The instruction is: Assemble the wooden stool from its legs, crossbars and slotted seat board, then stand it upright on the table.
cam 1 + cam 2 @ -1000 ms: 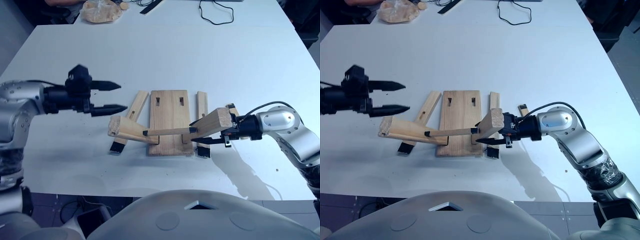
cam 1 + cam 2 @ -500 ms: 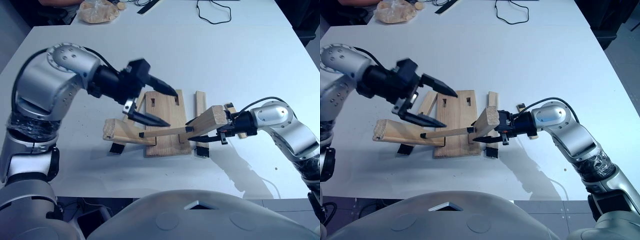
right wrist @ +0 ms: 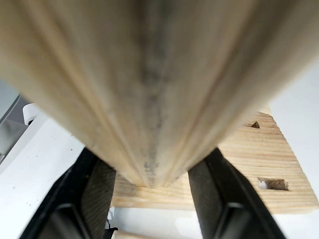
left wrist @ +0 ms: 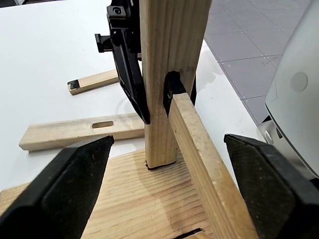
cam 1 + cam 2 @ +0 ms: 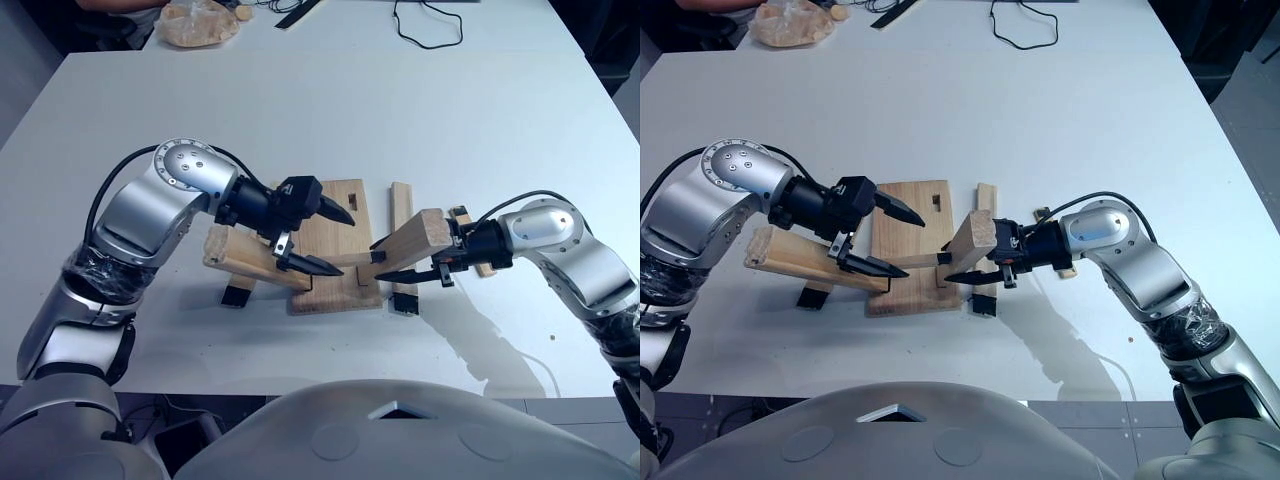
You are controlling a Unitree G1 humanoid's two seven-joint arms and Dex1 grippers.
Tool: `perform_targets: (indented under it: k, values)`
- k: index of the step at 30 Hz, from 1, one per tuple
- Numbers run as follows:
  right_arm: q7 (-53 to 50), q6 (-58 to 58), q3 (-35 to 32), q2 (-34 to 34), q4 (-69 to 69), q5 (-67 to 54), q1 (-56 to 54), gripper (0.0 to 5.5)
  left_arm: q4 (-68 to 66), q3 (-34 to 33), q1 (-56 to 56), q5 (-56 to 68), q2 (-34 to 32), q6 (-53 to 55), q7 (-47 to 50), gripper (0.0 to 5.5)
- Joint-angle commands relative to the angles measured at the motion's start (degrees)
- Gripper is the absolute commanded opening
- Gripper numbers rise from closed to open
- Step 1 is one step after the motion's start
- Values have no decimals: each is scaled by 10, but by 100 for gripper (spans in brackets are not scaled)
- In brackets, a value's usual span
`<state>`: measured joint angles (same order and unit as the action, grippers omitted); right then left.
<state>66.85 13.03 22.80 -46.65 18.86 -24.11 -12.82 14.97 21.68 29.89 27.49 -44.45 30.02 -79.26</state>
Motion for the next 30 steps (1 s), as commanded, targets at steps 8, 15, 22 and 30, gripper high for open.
perform_targets:
  k: [8, 15, 22, 30]
  values:
    - [15, 35, 37, -15, -17, 50, 29, 203, 11, -136, 65, 118, 32, 139, 91, 410]
    - [-6, 44, 20, -24, 1, 44, 55, 203, -85, -240, 54, 58, -106, 62, 45, 410]
    - [-32, 53, -16, -44, 31, 29, 98, 203, -75, -314, -290, -71, -219, -175, -46, 410]
    - [8, 58, -6, -44, 17, 28, 63, 203, 165, -317, -393, 7, -131, -80, 77, 410]
